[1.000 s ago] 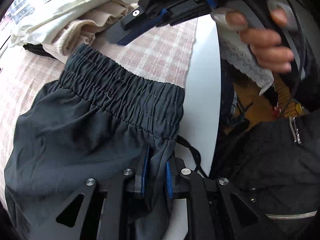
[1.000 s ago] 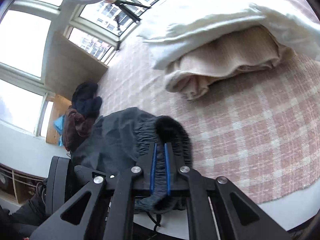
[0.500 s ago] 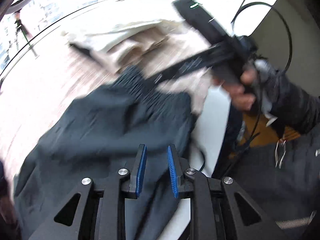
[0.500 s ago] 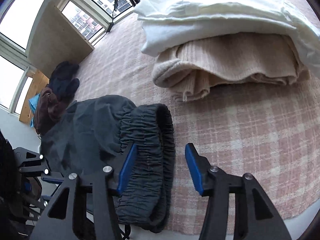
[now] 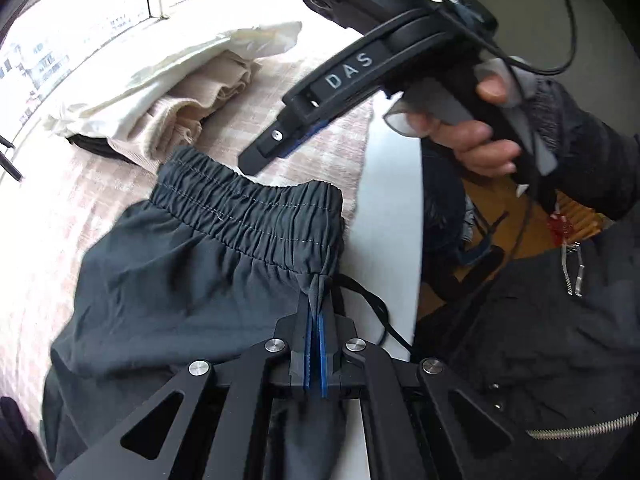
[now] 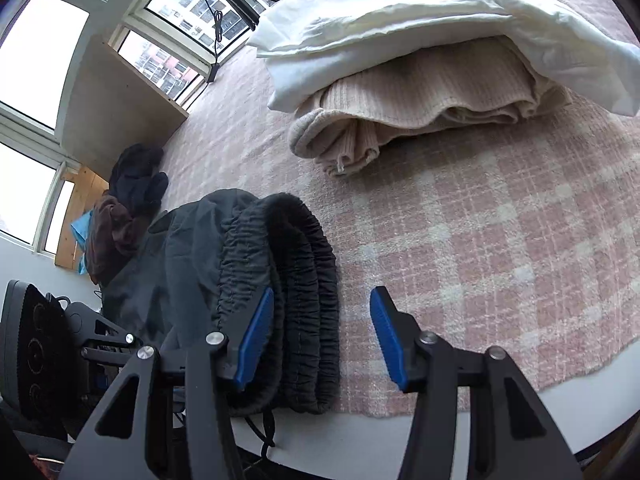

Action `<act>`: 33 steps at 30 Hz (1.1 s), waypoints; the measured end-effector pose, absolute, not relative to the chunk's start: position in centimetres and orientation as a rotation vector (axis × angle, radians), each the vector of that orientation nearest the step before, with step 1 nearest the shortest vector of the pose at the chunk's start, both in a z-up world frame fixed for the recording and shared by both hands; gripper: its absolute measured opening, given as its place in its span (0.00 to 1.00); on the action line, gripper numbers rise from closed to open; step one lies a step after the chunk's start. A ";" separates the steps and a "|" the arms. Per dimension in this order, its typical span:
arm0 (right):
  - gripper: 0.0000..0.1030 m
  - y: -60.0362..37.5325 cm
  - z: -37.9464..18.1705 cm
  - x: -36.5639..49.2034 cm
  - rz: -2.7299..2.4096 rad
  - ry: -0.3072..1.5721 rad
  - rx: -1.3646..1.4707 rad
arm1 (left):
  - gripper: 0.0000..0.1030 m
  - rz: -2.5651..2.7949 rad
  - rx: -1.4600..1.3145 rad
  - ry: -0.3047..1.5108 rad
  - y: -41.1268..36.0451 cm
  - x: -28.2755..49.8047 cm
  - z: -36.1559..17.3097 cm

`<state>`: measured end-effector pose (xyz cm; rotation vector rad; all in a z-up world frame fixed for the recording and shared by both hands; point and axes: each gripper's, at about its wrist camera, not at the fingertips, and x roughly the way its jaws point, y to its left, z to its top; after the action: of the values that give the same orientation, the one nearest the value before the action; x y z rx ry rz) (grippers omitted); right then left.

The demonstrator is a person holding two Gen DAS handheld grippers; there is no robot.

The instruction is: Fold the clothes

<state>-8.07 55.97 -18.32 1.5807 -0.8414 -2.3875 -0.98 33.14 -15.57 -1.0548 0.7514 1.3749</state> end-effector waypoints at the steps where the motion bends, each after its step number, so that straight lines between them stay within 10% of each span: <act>1: 0.48 55.8 -18.5 -8.3 -2.388 -0.824 1.582 | 0.02 1.371 -1.071 0.762 33.3 -0.8 -16.3; 33: 0.62 51.3 -20.9 -12.7 -2.329 -0.436 1.307 | 0.05 1.342 -1.114 0.654 32.8 -2.5 -18.6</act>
<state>-12.68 51.28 -20.88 1.3069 -0.4356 -2.3288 -2.55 32.78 -18.61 -1.1140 0.6539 1.3422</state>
